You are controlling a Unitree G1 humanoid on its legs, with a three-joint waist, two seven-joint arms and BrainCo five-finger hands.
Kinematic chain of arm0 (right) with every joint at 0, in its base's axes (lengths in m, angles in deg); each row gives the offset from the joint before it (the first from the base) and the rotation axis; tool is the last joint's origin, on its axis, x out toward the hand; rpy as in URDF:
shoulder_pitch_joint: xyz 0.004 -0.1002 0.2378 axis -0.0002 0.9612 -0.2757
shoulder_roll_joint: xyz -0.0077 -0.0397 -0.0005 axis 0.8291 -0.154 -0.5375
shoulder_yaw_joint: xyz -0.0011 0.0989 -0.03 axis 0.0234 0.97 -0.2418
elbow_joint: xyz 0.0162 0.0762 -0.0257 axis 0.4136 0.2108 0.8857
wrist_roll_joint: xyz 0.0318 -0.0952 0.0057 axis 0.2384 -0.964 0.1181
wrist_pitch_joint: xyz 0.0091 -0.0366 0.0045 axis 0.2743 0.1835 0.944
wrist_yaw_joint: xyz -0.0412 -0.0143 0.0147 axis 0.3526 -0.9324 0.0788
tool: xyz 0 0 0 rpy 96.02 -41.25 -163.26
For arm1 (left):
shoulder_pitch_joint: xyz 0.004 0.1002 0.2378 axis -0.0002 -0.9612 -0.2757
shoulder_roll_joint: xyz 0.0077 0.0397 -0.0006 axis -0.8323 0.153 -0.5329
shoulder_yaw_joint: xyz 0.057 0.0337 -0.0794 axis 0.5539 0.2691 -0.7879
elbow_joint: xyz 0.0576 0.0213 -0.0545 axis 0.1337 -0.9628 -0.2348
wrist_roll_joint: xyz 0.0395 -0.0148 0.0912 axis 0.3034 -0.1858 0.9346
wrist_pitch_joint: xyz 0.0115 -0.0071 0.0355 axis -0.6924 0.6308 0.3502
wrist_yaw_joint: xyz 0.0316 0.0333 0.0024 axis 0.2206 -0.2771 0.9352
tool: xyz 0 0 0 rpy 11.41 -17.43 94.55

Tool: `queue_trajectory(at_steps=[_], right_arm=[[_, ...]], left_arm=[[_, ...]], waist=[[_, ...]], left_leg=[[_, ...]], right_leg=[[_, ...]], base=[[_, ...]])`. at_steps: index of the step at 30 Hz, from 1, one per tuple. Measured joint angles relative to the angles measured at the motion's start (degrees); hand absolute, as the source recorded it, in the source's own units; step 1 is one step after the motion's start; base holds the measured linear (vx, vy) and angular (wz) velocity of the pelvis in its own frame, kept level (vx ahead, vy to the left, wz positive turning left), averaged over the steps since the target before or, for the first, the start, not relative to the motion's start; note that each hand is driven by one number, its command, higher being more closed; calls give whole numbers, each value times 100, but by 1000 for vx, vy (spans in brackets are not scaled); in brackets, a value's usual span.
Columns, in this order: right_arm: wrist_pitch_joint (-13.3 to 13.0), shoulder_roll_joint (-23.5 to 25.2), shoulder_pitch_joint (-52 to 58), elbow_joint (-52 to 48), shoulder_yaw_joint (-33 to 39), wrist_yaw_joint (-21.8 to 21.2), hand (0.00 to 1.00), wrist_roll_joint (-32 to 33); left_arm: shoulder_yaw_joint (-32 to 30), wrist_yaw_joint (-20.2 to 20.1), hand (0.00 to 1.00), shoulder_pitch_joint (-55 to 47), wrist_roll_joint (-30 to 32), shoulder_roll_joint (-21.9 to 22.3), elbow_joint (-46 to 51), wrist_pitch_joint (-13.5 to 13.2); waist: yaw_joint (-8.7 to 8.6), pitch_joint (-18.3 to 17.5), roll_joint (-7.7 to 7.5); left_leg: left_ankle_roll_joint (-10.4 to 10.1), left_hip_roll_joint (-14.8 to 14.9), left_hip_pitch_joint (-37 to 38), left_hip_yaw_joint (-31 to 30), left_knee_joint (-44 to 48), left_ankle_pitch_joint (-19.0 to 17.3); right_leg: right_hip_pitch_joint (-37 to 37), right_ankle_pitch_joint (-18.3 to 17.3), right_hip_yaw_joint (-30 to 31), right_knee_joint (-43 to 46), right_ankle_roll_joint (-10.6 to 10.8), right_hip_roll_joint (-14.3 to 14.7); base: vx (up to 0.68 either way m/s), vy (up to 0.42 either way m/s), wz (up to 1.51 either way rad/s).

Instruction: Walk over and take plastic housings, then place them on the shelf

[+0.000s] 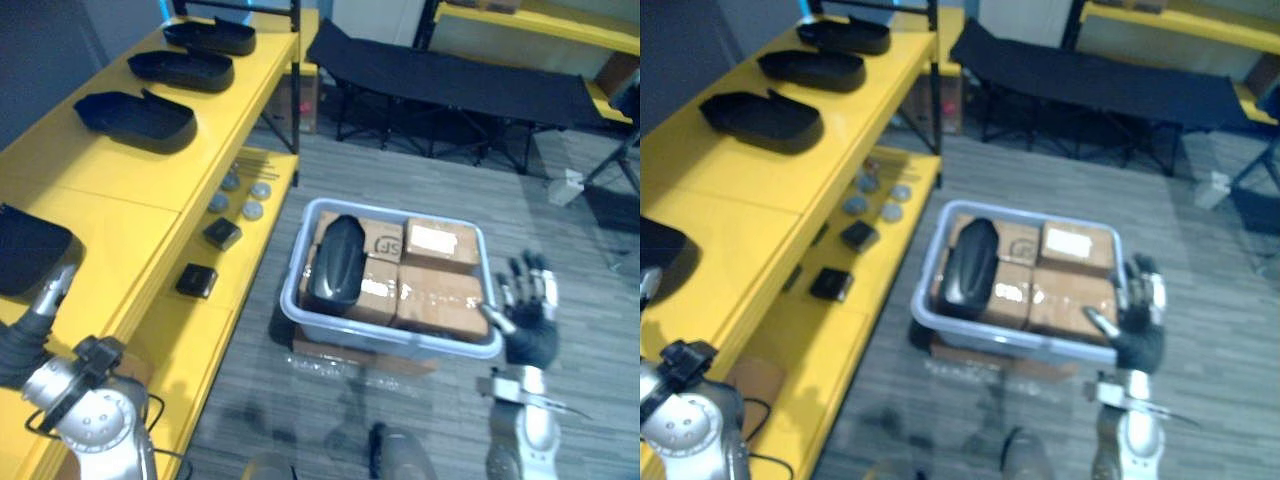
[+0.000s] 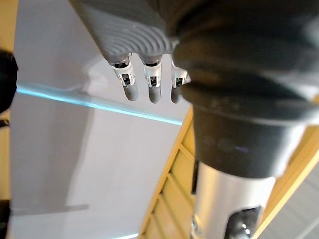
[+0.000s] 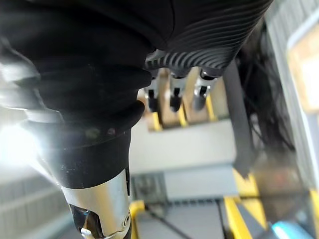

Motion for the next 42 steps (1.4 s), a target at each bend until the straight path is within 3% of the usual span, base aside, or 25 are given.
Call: queue_trajectory(at_steps=[1,2,3,6,9,13,15,18,19,23,27,30,34,38,42], right_arm=[[100,0,-58,1,-121,72,0,-69],[154,-8,-81,-9,-136,113,0,-116],[240,-12,-90,-12,-145,197,0,-181],[512,-65,-146,-3,-194,344,0,-227],[556,-357,-317,46,-74,468,0,-220],[417,-407,-773,285,295,720,0,-98],[413,-399,-986,304,329,717,0,-62],[381,-495,-1952,1043,280,889,0,-76],[389,-675,-2716,1767,121,1117,0,-63],[606,-1103,-4331,3160,-191,1640,0,-131],[899,-1759,-5583,4515,-429,1714,0,-109],[1117,-2100,-6264,5277,-755,1676,0,110],[1329,-2459,-6788,5853,-799,1655,0,179],[1673,-2536,-7356,6121,-1067,1839,0,274],[2075,-2880,-7642,6406,-1162,2222,0,276]], left_arm=[[-94,-50,0,-134,-37,28,-14,39],[-95,-84,0,-192,-67,60,-18,64],[-96,-171,0,-268,-113,85,-18,71],[-125,-140,0,-225,-251,176,-93,19],[171,-42,0,-48,-264,453,-132,-114],[1174,-373,0,210,-729,486,-762,-134],[1642,-721,0,251,-774,480,-1106,-2],[2392,-1103,0,419,-875,427,-2105,314],[2757,-1120,0,625,-877,412,-2934,462],[3228,-1119,0,853,-597,405,-4242,815],[3493,-1550,0,971,-568,288,-4993,1210],[3576,-1670,0,1026,-497,199,-5892,1461],[3570,-1742,0,1057,-725,140,-6366,1372],[3569,-1870,0,1102,-914,138,-6582,945],[3586,-1987,0,1243,-954,216,-6797,625]], waist=[[79,-59,-47],[118,-115,16],[139,-207,116],[139,-195,109],[41,141,130],[-60,634,7],[-51,870,-49],[-44,1117,26],[9,1177,79],[274,1258,214],[527,1373,393],[659,1375,398],[868,1429,490],[1005,1468,565],[1156,1556,773]], left_leg=[[-94,54,-44,1,27,54],[-152,117,-110,-40,10,90],[-275,215,-210,-147,-79,166],[-343,382,-306,-165,33,217],[-375,497,-561,-657,352,288],[-560,297,-897,-962,-142,556],[-535,158,-965,-1010,-364,769],[-530,28,-1109,-1200,-457,936],[-527,-32,-1236,-1278,-469,1019],[-490,-163,-1539,-1458,-450,1143],[-418,-325,-1726,-1648,-437,1233],[-380,-416,-1938,-1715,-383,1262],[-363,-486,-2150,-1874,-235,1273],[-339,-534,-2260,-1928,-186,1298],[-363,-556,-2427,-2160,-92,1325]], right_leg=[[67,-10,-191,-328,100,50],[63,39,-274,-492,178,135],[123,153,-264,-904,392,290],[432,159,-255,-1781,769,564],[364,203,-248,-1871,719,756],[-273,351,-240,-1733,612,677],[-339,477,-274,-1895,605,569],[-332,657,-470,-2058,602,452],[-348,797,-550,-2186,620,410],[-436,1005,-710,-2381,648,329],[-452,1101,-876,-2437,717,168],[-530,1249,-953,-2574,746,100],[-533,1319,-1146,-2650,752,44],[-548,1339,-1237,-2684,758,-8],[-544,1297,-1501,-2644,745,-45]], base=[[-24,-222,-53],[-3,-189,-48],[17,-148,-28],[-8,-206,-44],[-74,-164,-33],[-166,-84,-3],[-153,-21,16],[-108,11,32],[-101,28,29],[-80,35,26],[-50,64,29],[-50,80,18],[-51,60,21],[-59,26,10],[-53,25,25]])
